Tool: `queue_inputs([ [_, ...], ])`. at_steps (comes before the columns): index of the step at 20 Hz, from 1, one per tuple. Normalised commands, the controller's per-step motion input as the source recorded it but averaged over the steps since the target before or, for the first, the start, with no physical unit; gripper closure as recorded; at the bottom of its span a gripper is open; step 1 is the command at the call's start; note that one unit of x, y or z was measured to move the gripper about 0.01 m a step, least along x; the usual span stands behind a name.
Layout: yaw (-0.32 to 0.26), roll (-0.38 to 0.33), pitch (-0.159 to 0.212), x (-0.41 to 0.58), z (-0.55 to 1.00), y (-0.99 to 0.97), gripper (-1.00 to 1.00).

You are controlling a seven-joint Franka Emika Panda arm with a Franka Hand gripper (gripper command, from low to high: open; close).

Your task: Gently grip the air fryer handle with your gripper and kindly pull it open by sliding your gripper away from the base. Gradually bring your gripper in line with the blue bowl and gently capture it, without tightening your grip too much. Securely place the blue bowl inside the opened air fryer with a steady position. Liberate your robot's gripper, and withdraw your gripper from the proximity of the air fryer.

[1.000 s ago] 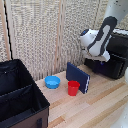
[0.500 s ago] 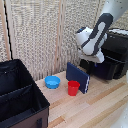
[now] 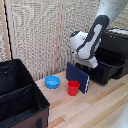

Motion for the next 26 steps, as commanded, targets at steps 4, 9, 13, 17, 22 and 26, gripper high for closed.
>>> queue_inputs([
  [4,0.005,-0.023,0.021,0.000,-0.01,0.13,-1.00],
  [9,0.002,0.000,-0.023,0.000,0.01,0.06,-1.00],
  [13,-0.003,-0.033,-0.001,0.021,0.48,0.17,-1.00],
  [17,-0.042,-0.007,0.022,0.095,0.93,0.27,-1.00],
  [22,-0.031,0.049,0.023,0.175,0.93,0.34,-1.00],
  [26,-0.044,0.115,0.000,0.194,0.76,0.45,-1.00],
])
